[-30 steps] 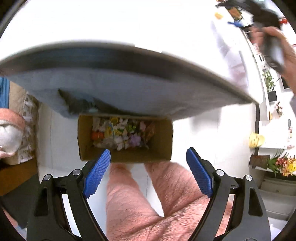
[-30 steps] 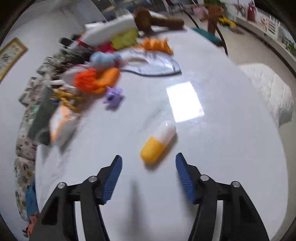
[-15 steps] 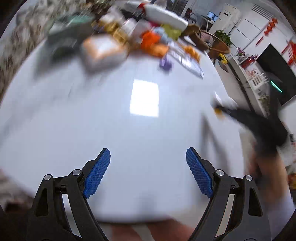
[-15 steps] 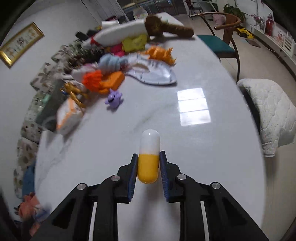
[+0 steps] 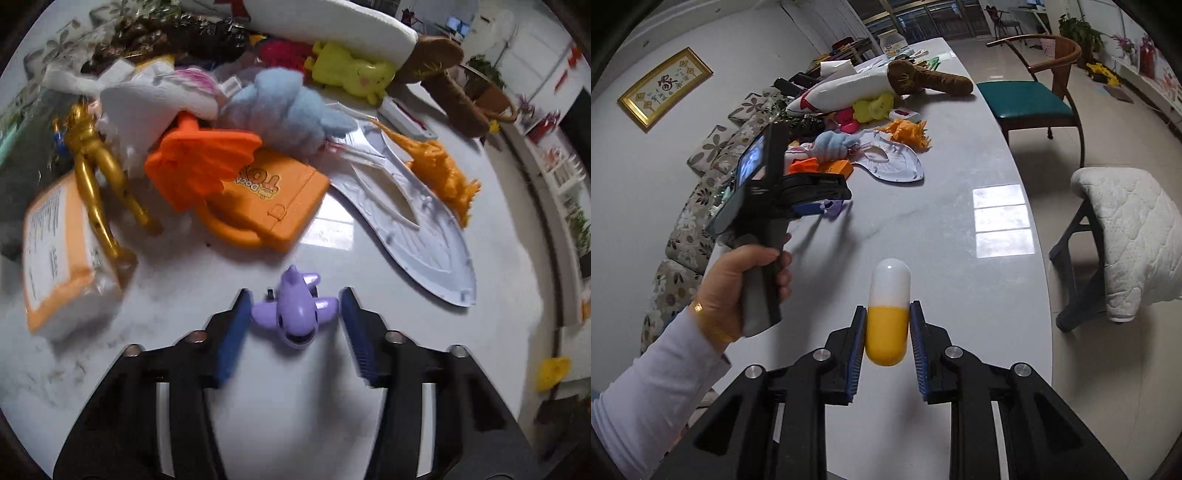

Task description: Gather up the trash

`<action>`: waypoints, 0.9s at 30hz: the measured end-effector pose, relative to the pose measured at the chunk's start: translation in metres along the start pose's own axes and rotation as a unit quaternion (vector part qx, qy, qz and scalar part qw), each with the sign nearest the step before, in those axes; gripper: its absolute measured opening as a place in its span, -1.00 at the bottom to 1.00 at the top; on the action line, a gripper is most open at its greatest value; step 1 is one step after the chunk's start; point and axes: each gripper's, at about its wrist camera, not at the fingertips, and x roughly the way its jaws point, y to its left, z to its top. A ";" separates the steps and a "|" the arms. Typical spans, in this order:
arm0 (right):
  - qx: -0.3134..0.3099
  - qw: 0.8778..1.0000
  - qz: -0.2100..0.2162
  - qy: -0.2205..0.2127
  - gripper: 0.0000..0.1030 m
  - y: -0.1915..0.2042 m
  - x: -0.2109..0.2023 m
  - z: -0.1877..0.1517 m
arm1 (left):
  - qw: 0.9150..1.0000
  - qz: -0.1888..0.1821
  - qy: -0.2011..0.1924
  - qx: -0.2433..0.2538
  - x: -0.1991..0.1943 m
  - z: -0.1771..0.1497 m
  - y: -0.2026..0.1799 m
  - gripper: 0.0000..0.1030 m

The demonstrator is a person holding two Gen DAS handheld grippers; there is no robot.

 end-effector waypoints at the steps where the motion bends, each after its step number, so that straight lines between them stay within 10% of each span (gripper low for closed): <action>1: 0.000 1.000 0.002 0.000 -0.54 -0.001 0.000 0.001 | 1.000 -0.004 0.001 -0.002 0.000 0.001 0.002 -0.09; 18: -0.067 0.997 0.019 0.035 -0.85 0.062 0.027 -0.020 | 0.994 -0.102 -0.032 -0.002 -0.129 -0.125 0.102 -0.09; 20: -0.092 0.995 0.008 0.031 -0.28 0.065 0.032 -0.028 | 0.996 -0.076 -0.040 0.007 -0.138 -0.146 0.117 -0.09; 27: -0.156 0.984 -0.074 0.036 0.70 0.040 -0.040 -0.101 | 0.992 -0.124 -0.018 -0.003 -0.167 -0.216 0.154 -0.09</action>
